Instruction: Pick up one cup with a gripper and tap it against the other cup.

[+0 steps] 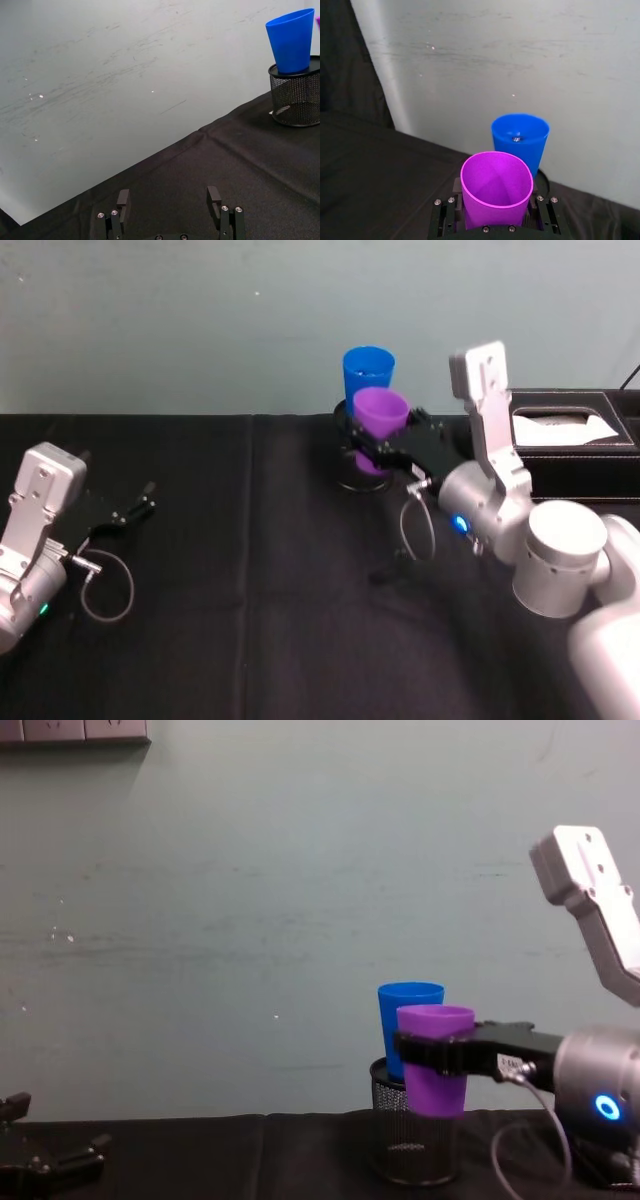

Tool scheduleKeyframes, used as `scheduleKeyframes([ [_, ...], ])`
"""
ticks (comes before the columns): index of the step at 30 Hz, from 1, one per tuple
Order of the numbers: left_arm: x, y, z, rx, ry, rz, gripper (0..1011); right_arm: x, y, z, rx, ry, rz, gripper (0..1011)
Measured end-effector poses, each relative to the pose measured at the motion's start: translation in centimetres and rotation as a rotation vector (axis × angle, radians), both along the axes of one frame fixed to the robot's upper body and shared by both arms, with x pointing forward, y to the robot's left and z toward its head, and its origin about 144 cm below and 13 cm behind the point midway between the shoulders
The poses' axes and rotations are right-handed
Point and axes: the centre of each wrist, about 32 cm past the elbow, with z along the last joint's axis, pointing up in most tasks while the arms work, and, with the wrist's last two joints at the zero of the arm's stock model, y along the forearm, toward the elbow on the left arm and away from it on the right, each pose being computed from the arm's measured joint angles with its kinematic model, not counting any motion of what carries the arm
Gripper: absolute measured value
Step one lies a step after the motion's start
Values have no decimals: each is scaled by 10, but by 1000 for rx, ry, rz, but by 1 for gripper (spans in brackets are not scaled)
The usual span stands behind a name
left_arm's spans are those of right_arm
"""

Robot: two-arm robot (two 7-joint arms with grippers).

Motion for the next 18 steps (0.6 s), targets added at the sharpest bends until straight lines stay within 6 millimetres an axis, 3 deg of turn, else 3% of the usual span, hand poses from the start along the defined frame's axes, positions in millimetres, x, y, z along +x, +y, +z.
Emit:
scheduleKeyframes([
  [10,0,0,0,0,0,0,1000,-44,5,-19,-33,-4,10,722],
  [18,0,0,0,0,0,0,1000,-79,12,-59,-105,-33,-14,722],
])
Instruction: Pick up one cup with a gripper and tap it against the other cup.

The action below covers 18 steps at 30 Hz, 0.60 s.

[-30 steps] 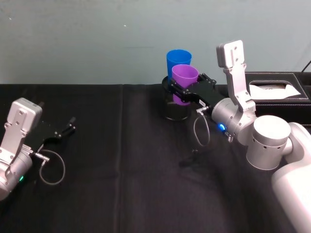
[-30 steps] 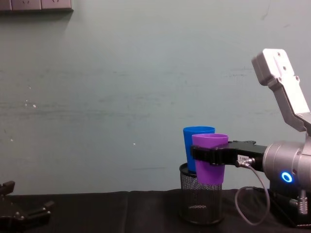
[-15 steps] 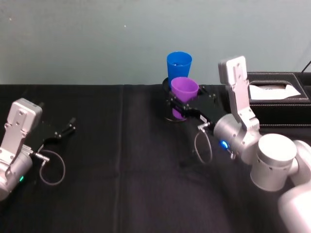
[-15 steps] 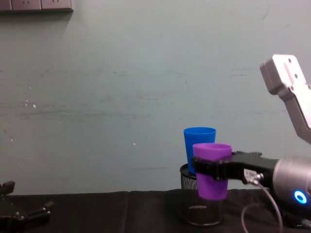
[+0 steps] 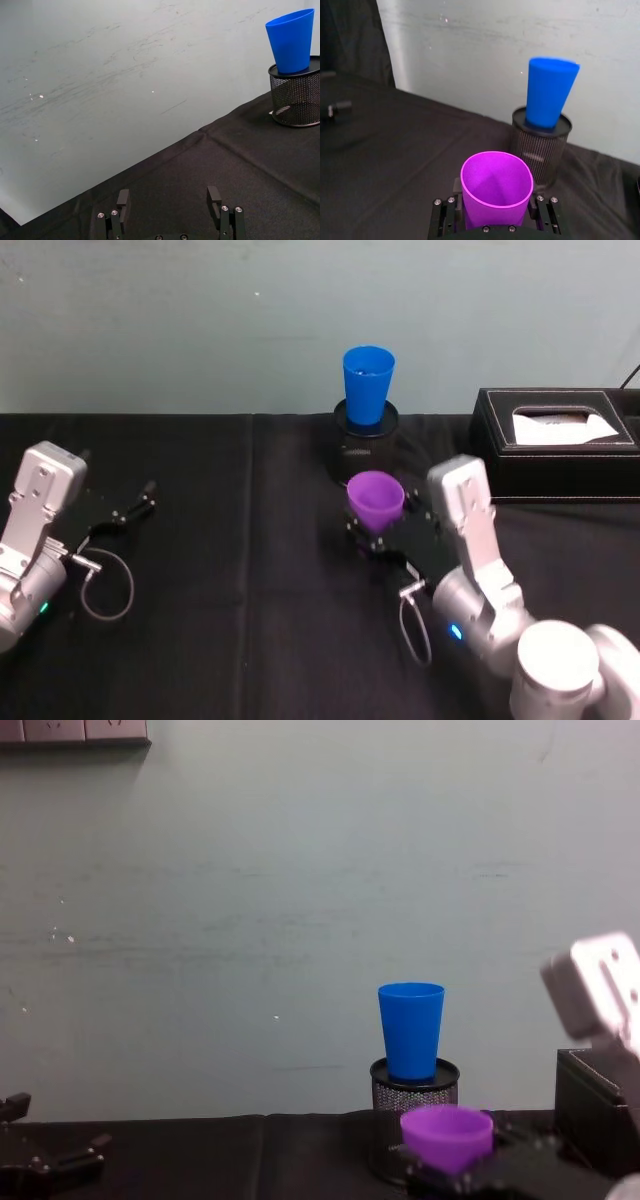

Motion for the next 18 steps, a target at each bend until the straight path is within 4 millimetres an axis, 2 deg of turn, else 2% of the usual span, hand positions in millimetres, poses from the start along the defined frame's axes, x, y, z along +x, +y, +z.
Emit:
scheduleKeyframes([
  [5,0,0,0,0,0,0,1000,-7,2,-18,-2,-4,-13,722],
  [10,0,0,0,0,0,0,1000,-8,1,-24,3,4,-22,724],
  [18,0,0,0,0,0,0,1000,-10,2,-16,29,-8,-40,915],
])
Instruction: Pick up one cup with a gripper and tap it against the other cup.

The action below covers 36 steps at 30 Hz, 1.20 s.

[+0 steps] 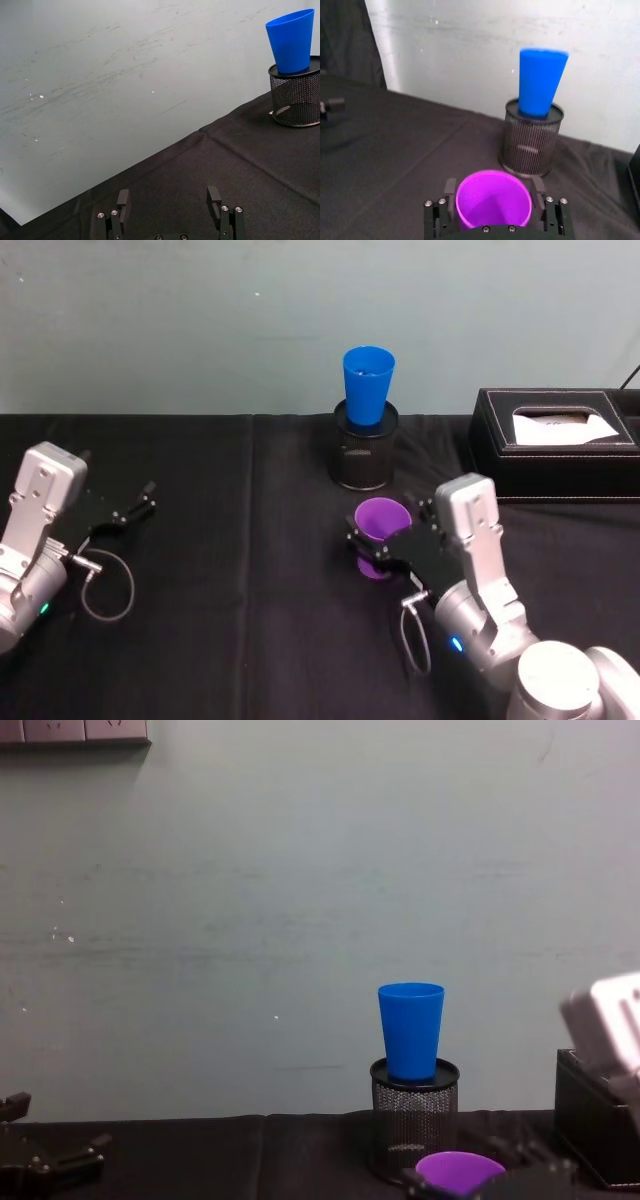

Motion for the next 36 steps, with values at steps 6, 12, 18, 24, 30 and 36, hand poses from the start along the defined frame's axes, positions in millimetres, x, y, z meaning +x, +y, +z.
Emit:
scheduleKeyframes([
  [6,0,0,0,0,0,0,1000,-6,-4,30,26,-49,-19,1002],
  [12,0,0,0,0,0,0,1000,-11,-19,56,10,-79,-152,1000],
  [18,0,0,0,0,0,0,1000,-10,-36,54,-25,-72,-294,1000],
  [24,0,0,0,0,0,0,1000,-10,-46,45,-35,-48,-354,1000],
  [30,0,0,0,0,0,0,1000,-10,-45,46,-35,-51,-349,1000],
  [36,0,0,0,0,0,0,1000,-10,-44,47,-35,-54,-345,1000],
])
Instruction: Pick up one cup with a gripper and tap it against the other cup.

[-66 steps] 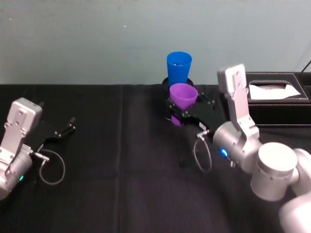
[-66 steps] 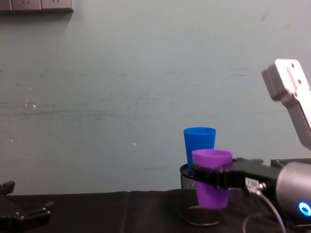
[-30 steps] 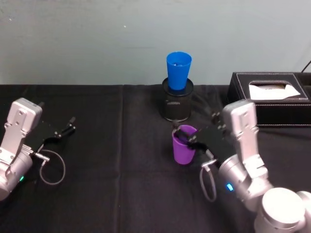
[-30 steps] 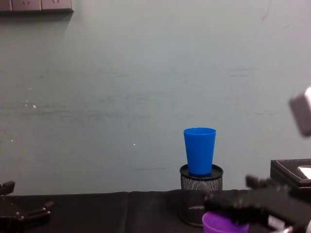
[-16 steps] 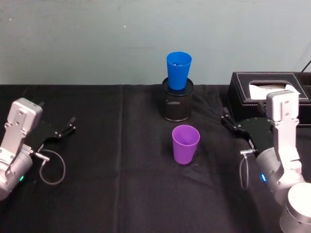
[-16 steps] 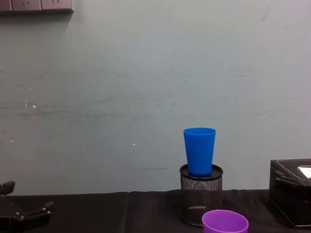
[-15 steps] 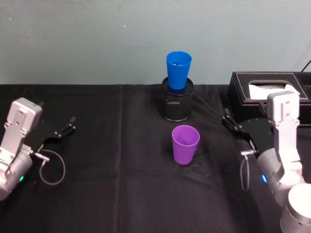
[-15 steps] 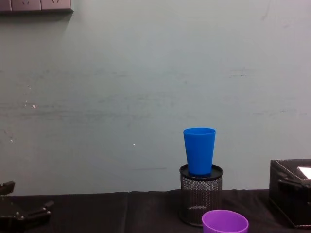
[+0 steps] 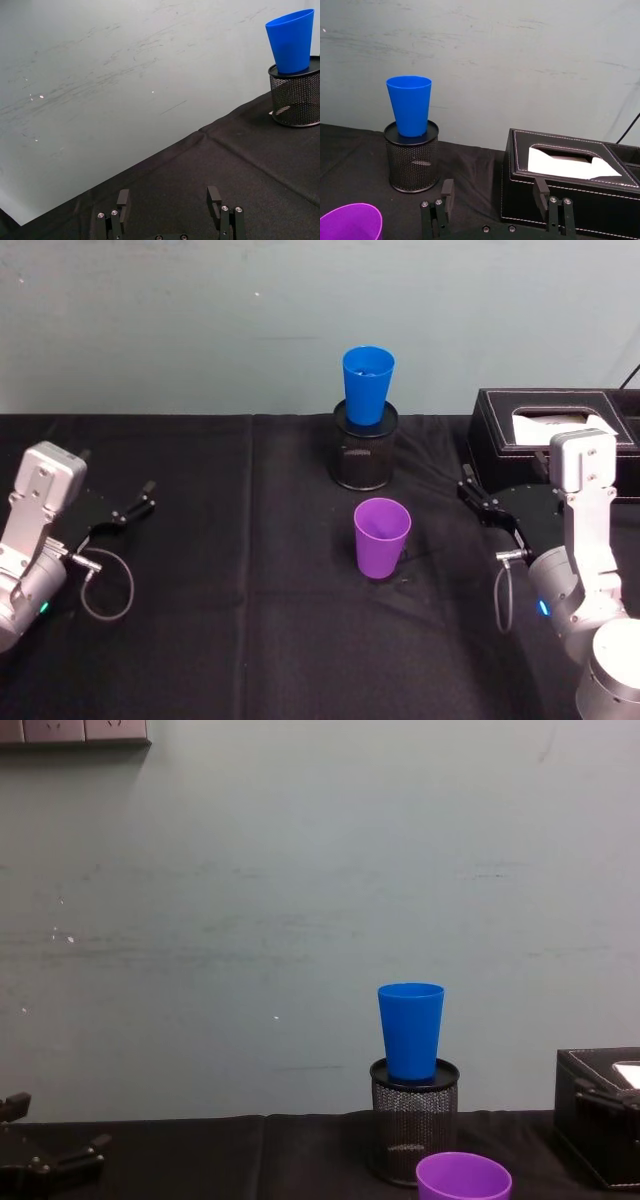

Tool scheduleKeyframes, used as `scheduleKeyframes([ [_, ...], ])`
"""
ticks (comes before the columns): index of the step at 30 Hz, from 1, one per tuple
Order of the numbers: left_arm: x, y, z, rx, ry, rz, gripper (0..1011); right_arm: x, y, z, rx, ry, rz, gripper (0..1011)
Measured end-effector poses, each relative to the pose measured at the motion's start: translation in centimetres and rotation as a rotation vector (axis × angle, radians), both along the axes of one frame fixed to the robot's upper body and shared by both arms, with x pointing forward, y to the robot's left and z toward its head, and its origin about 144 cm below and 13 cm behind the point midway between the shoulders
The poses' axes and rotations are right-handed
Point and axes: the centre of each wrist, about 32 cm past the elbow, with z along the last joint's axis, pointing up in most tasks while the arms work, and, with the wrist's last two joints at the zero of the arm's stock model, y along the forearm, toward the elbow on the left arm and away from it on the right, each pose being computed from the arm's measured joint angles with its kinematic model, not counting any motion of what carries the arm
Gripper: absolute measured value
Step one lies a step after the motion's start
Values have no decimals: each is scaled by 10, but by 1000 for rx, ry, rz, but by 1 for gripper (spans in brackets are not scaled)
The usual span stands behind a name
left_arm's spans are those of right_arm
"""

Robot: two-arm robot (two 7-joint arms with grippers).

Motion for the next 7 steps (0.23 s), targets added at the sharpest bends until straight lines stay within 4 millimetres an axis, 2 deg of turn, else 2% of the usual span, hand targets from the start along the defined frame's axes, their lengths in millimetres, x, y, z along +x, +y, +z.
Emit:
scheduleKeyframes([
  [7,0,0,0,0,0,0,1000,0,0,1,0,-2,2,1000],
])
